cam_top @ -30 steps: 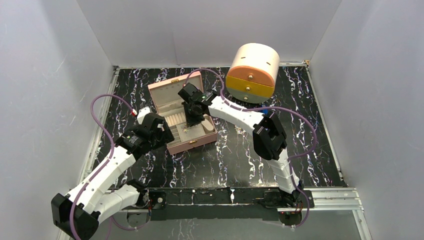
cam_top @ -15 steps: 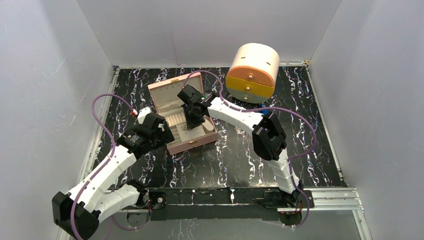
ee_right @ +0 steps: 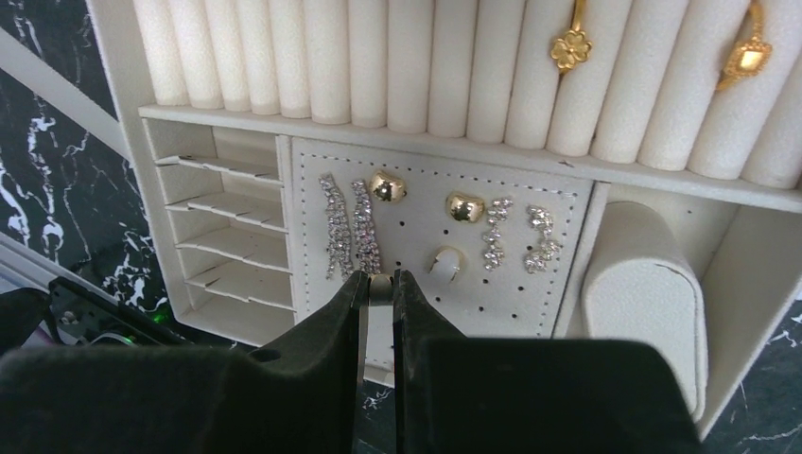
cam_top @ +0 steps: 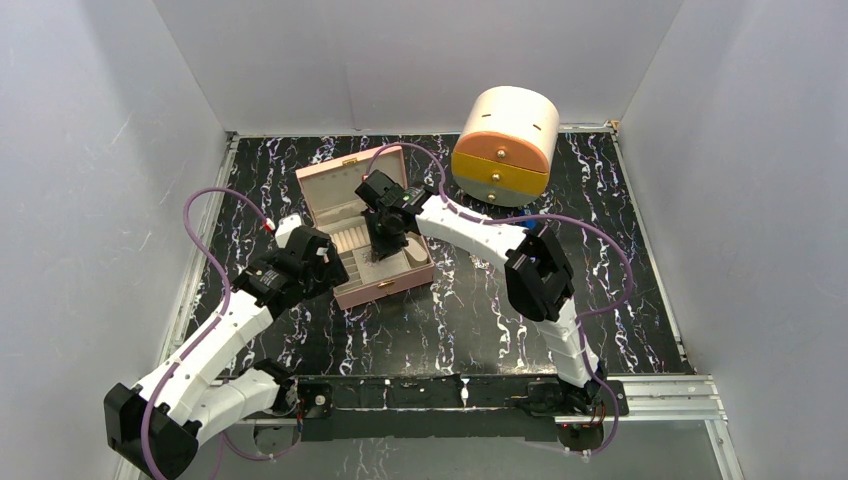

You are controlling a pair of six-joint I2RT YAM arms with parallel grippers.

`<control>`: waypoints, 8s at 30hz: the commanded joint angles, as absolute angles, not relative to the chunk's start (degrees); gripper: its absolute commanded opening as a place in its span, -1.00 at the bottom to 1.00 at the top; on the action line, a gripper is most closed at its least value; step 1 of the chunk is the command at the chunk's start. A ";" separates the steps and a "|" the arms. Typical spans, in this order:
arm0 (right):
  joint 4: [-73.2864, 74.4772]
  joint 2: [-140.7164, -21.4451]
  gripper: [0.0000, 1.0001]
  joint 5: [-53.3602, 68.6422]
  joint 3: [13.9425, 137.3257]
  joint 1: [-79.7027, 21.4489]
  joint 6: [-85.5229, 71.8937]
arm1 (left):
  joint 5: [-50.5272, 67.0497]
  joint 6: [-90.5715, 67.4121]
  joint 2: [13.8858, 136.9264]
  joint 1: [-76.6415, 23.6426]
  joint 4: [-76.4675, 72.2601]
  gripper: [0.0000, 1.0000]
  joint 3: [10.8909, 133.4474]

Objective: Organize the mixed jewelry
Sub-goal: Place the jewelry in the jewelry box, then move the jewelry to the center of the board.

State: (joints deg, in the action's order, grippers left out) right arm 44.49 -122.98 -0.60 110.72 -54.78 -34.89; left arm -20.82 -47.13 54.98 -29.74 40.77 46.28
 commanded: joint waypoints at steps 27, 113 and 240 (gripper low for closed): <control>43.31 -117.79 -0.81 -8.61 110.47 -55.27 -36.50 | -22.25 -46.89 54.49 -29.47 40.87 0.55 45.60; 44.12 -123.73 -0.53 -5.45 111.79 -55.33 -34.37 | -22.68 -46.52 55.01 -29.48 41.04 0.55 46.12; 42.91 -80.58 -0.86 -21.94 47.77 -32.87 -50.53 | -9.52 -46.40 64.78 -29.36 19.14 0.58 54.32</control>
State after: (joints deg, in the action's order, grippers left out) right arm 37.54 -83.59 -23.31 49.23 -32.75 -43.27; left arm -10.13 -46.11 65.36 -29.71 19.46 54.70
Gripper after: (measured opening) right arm 0.086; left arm 0.795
